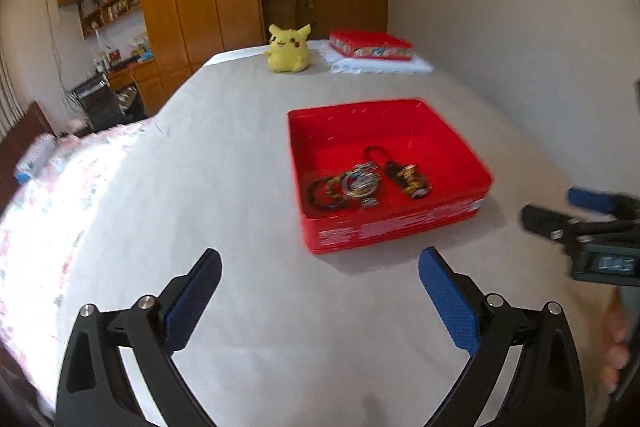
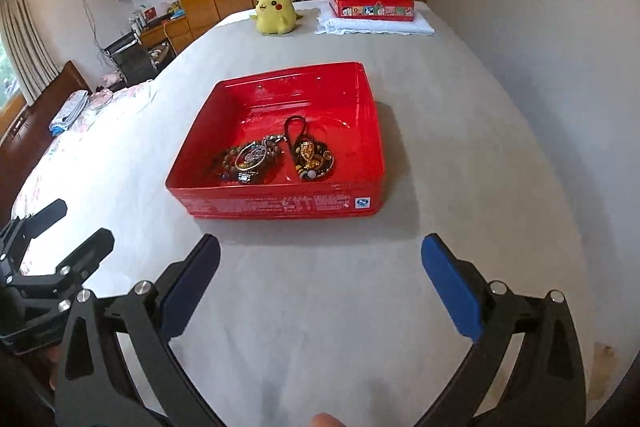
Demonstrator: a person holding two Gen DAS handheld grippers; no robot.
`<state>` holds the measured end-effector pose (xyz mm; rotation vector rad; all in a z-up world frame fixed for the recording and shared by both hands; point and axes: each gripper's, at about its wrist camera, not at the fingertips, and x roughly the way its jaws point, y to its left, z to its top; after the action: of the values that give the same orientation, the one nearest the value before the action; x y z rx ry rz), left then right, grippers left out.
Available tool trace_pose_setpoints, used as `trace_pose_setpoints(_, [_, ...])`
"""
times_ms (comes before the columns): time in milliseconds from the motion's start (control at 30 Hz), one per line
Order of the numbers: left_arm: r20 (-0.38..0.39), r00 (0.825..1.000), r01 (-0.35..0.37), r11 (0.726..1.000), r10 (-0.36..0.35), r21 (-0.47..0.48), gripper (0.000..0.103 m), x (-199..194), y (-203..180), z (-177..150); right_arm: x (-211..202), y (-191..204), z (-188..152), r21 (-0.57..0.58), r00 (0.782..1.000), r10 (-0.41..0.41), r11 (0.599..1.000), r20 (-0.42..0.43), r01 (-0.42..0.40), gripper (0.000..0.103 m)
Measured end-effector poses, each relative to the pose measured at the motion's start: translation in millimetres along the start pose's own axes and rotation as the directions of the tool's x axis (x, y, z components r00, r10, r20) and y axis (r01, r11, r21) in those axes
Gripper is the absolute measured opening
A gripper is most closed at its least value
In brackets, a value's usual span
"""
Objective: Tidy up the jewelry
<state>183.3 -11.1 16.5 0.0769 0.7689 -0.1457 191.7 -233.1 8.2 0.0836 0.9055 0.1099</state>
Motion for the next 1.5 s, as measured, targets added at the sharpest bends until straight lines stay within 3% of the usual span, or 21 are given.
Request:
trace_pose_setpoints(67, [-0.003, 1.0, 0.029, 0.999, -0.029, -0.018, 0.099, -6.5, 0.0, 0.7, -1.7, 0.4, -1.1, 0.003, 1.0, 0.006, 1.0, -0.015, -0.006, 0.1])
trace_pose_setpoints(300, [0.009, 0.999, 0.033, 0.999, -0.033, -0.012, 0.099, -20.9, -9.9, 7.5, 0.7, 16.1, 7.8, -0.049, 0.999, 0.012, 0.999, -0.043, -0.014, 0.1])
trace_pose_setpoints(467, [-0.013, 0.997, 0.07, 0.997, -0.07, -0.036, 0.099, -15.4, -4.6, 15.6, -2.2, 22.3, 18.0, -0.079, 1.0, -0.002, 0.997, -0.029, 0.0, 0.1])
trace_pose_setpoints(633, [-0.007, 0.999, 0.038, 0.999, -0.038, -0.03, 0.099, -10.9, -1.7, 24.9, 4.7, 24.5, 25.3, -0.101, 0.999, -0.016, 0.995, -0.028, 0.013, 0.1])
trace_pose_setpoints(867, [-0.002, 0.998, 0.07, 0.997, -0.07, -0.042, 0.099, -4.0, 6.1, 39.4, 24.0, 23.1, 36.1, -0.094, 0.998, -0.016, 0.995, -0.06, 0.01, 0.1])
trace_pose_setpoints(1067, [0.006, 0.989, 0.151, 0.986, -0.151, -0.068, 0.099, -0.3, 10.4, 50.2, 34.6, 30.0, 43.9, -0.119, 0.998, -0.023, 0.993, -0.064, 0.015, 0.1])
trace_pose_setpoints(1267, [0.002, 0.995, 0.097, 0.995, -0.097, -0.028, 0.099, 9.1, 3.1, 59.3, 42.9, 29.9, 44.4, -0.125, 0.997, -0.027, 0.992, -0.068, 0.018, 0.1])
trace_pose_setpoints(1500, [-0.023, 0.994, 0.108, 0.993, -0.109, -0.05, 0.099, 25.4, 1.0, 60.6, 44.9, 25.9, 48.9, -0.112, 0.998, -0.023, 0.994, -0.059, 0.017, 0.1])
